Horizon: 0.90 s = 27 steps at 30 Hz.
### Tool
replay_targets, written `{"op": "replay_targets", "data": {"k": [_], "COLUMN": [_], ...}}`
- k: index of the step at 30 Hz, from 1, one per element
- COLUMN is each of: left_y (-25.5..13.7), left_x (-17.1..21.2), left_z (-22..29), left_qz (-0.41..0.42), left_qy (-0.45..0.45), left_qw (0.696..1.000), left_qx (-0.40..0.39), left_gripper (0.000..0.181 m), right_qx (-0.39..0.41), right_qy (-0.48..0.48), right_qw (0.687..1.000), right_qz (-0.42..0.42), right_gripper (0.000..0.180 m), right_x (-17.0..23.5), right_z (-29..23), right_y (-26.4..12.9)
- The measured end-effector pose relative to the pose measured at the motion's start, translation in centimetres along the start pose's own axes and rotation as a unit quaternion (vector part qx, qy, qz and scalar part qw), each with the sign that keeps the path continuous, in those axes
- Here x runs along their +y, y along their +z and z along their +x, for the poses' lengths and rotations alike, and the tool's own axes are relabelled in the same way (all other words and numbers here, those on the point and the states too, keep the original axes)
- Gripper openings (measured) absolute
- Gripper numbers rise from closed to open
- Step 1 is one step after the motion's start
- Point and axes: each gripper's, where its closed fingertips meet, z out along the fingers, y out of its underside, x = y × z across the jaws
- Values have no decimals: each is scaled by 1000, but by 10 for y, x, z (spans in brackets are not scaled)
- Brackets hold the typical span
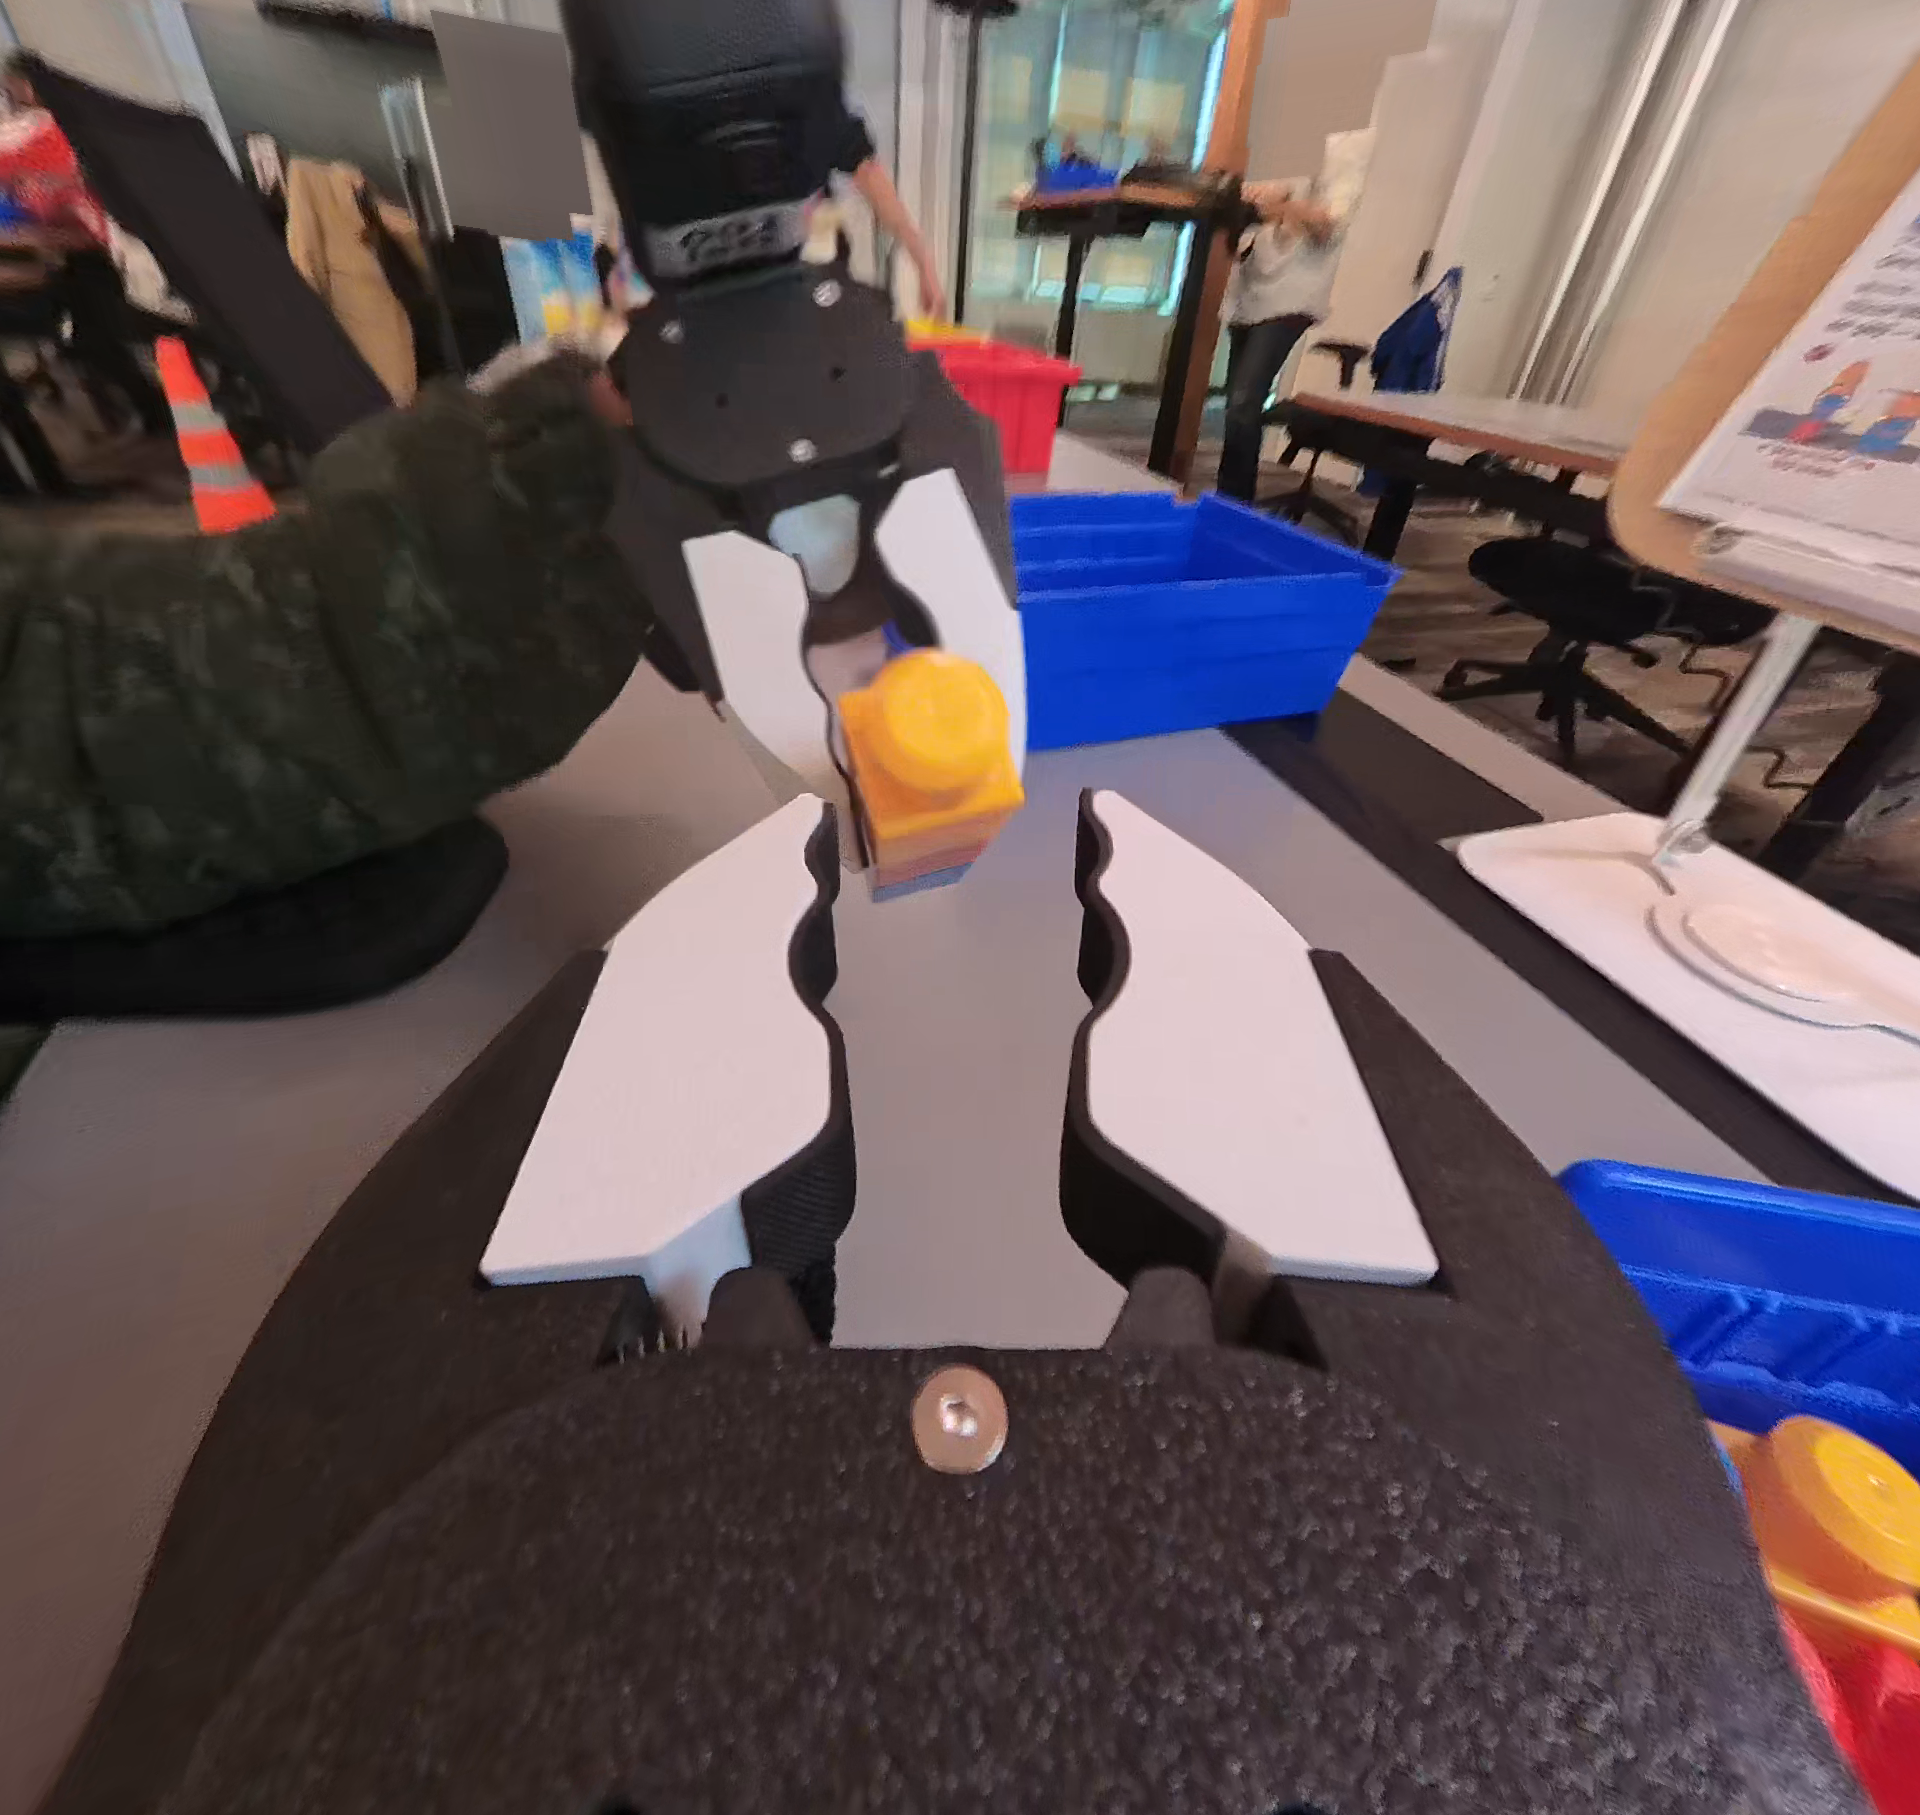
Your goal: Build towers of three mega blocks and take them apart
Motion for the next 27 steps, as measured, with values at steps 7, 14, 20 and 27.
{"op": "replay_targets", "data": {"k": [7, 14, 20, 27], "left_y": [30, 6, -46, -93], "left_x": [17, 54, 37, 24], "left_z": [21, -18, -82, -119], "left_qz": [-91, -70, 85, 168], "left_qy": [20, -74, -125, -150], "left_qw": [994, 995, 976, 931], "left_qx": [48, -2, -154, -287], "left_gripper": [37, 36, 36, 37], "right_qx": [-34, 101, 417, 425], "right_qy": [-45, -11, 4, 96], "right_qw": [989, 995, 909, 768], "right_qz": [-138, 17, -13, -469], "right_gripper": [34, 33, 33, 33], "right_x": [50, -46, -77, 59], "right_z": [-17, 40, 167, 233], "right_y": [14, -44, -161, -185]}}
